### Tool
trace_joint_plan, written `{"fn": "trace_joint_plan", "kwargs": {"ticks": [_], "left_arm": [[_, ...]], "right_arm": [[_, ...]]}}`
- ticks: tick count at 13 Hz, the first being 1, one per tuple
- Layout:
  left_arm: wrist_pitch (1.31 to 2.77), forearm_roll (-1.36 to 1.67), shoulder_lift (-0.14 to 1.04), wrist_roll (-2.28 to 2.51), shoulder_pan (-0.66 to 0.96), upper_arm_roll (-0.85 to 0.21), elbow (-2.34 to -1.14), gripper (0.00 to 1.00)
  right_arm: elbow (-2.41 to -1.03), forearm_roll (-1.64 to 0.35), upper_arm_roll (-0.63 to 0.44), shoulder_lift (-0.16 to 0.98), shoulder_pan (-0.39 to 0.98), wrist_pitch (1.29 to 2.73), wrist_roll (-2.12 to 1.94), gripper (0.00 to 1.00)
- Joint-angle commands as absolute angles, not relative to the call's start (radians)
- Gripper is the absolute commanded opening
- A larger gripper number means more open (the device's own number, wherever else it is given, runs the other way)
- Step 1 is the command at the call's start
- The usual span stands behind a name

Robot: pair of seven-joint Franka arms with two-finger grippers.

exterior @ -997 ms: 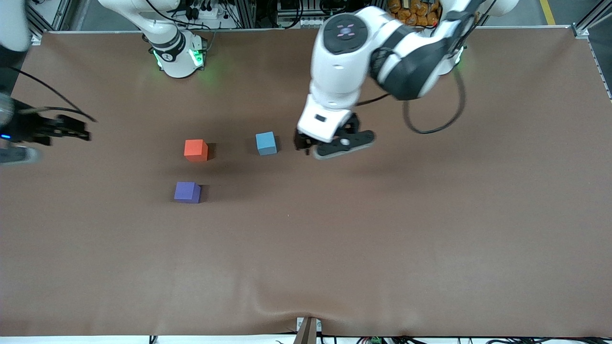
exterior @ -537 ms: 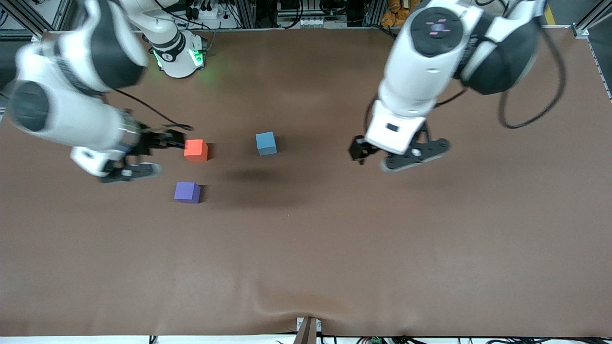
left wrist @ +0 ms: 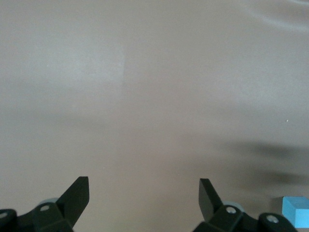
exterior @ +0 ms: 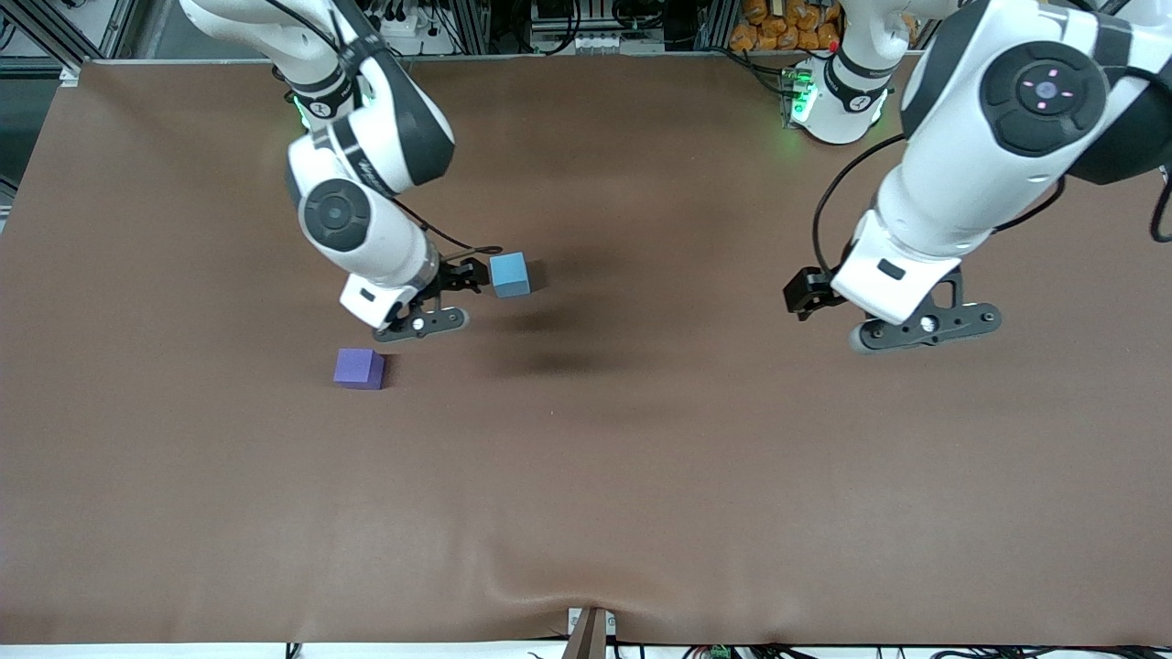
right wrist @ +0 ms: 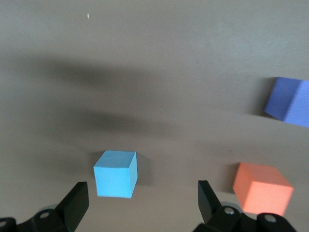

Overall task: Place blue block between orange and purple blocks
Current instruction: 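Grasp the light-blue cube with the right gripper while the left gripper withdraws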

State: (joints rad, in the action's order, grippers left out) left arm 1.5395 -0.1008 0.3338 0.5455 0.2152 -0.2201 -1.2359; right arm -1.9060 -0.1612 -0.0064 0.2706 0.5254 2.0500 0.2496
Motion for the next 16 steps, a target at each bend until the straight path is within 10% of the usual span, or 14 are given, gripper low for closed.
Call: {"fn": "trace_joint_plan", "kwargs": {"ticks": [1, 16], "left_arm": [[1.517, -0.103, 0.282, 0.456, 0.170, -0.229, -1.272, 1.00], [1.509, -0.097, 0.180, 0.256, -0.041, -0.222, -1.305, 1.00]], "right_arm": [[-1.971, -0.178, -0.020, 0.291, 0.601, 2.137, 0.276, 1.00], [-2.184, -0.161, -0.023, 0.342, 0.758, 2.457, 0.376, 1.00]]}}
